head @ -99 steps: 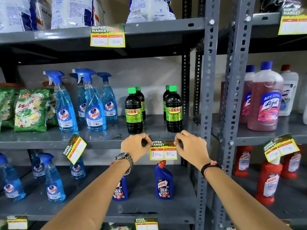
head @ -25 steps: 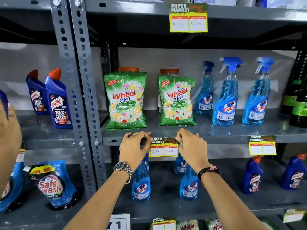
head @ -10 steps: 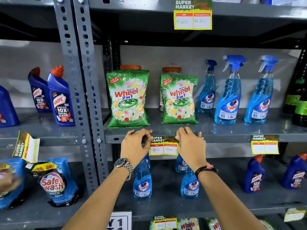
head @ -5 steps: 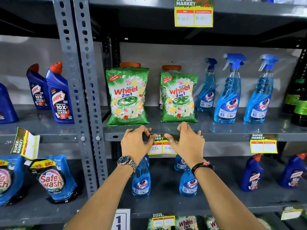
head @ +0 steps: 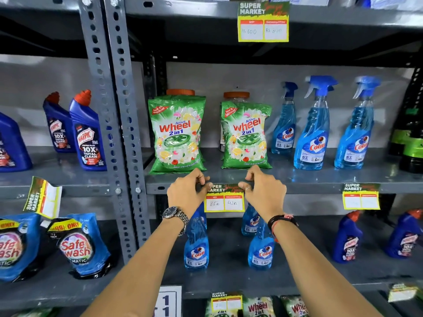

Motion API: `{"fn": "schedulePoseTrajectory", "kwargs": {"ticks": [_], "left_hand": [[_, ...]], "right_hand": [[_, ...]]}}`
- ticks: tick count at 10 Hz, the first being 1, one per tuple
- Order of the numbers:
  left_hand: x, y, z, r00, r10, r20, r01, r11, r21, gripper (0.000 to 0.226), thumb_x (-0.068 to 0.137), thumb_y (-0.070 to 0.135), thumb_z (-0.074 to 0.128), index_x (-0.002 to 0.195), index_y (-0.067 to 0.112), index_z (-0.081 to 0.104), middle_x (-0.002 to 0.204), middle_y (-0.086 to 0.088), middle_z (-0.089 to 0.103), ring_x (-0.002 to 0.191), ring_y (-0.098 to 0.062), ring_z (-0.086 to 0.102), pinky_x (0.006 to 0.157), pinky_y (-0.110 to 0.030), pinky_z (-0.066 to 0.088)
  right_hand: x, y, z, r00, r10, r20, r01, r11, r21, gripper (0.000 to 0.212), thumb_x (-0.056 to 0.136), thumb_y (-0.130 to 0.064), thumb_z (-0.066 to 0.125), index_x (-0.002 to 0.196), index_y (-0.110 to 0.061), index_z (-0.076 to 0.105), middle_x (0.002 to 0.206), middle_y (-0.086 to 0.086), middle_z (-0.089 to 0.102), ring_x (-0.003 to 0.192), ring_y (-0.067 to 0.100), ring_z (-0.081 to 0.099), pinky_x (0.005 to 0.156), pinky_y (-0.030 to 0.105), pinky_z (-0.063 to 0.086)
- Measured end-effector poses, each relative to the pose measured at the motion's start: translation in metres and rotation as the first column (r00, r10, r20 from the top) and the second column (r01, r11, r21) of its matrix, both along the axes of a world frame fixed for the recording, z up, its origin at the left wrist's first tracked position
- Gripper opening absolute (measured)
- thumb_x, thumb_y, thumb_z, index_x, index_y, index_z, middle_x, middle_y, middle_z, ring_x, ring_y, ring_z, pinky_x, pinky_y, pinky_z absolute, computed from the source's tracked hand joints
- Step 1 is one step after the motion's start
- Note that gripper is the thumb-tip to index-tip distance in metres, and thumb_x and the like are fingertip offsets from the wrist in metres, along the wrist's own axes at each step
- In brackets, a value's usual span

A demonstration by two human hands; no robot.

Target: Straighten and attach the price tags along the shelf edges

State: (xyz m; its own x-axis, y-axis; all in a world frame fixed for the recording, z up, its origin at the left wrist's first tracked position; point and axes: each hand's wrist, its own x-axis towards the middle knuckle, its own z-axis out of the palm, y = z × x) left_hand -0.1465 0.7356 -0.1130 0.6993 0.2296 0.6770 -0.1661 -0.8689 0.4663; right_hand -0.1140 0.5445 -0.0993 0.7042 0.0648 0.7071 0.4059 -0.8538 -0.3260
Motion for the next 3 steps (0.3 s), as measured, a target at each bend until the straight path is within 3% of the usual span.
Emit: {"fn": "schedulePoseTrajectory", "kwargs": {"ticks": [1,2,3], "left_hand": [[-0.003,0.002,0.001,0.999,0.011,-0.041,-0.007,0.995,0.100,0.028,0.081,0.018,0.058,0.073,0.034,0.035,0.085,0.007,0.075,0.072,-0.023,0.066,0.055,-0.033,0.049],[-0.005,0.004,0.004,0.992,-0.015,-0.122,0.032,0.990,0.139,0.021,0.081,0.009,0.052,0.087,0.028,0.047,0.091,0.002,0.074,0.078,-0.028,0.065,0.061,-0.039,0.052],[-0.012,0.007,0.012,0.989,-0.065,-0.134,0.087,0.983,0.162,0.034,0.086,0.008,0.046,0.116,0.023,0.043,0.102,-0.006,0.072,0.082,-0.031,0.067,0.071,-0.045,0.055]], "right_hand": [[-0.001,-0.007,-0.002,1.000,0.003,-0.015,-0.002,1.000,0.021,0.011,0.082,-0.014,0.061,0.089,-0.020,0.054,0.079,0.005,0.072,0.074,0.032,0.063,0.058,0.031,0.037],[-0.002,-0.009,-0.007,0.998,0.032,-0.057,-0.030,0.999,0.043,0.012,0.084,-0.014,0.058,0.092,-0.022,0.055,0.081,0.005,0.073,0.075,0.032,0.064,0.060,0.034,0.044],[-0.012,-0.015,-0.002,0.999,0.039,0.030,-0.041,0.998,0.052,0.022,0.085,-0.009,0.054,0.105,-0.020,0.054,0.091,0.009,0.071,0.086,0.036,0.064,0.062,0.034,0.043]]}}
